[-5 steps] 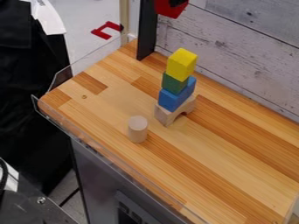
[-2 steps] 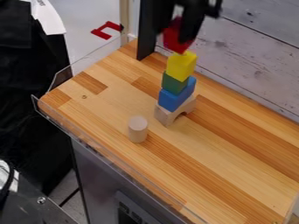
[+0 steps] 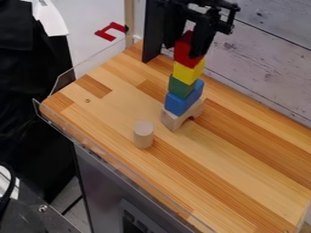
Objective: Put the red cube on top of the yellow cube
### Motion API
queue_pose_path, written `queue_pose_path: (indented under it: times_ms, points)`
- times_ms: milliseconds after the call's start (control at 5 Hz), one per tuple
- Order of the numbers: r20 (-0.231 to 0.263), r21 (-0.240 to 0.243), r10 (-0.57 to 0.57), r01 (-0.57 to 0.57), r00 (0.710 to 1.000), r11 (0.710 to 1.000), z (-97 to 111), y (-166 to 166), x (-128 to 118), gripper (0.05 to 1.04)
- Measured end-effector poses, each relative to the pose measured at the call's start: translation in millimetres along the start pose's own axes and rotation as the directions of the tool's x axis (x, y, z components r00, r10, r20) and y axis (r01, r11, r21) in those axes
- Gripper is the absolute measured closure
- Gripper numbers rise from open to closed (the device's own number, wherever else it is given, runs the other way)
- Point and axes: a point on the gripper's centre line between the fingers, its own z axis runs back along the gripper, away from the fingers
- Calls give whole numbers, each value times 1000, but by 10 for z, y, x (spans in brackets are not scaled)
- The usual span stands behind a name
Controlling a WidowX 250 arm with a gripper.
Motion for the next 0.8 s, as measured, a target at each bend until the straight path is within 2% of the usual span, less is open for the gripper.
queue_pose_path:
  times_ms: [200,400,600,800]
  points:
    - [5,-11,0,0,1000,1000,11,-8,12,494]
    - [19,-31,15,-14,1000,999,10,11,34,194]
    - [74,-86,68,-61,995,994,157,127,-85,80]
    - [118,-94,85,-74,989,993,399,195,-224,85]
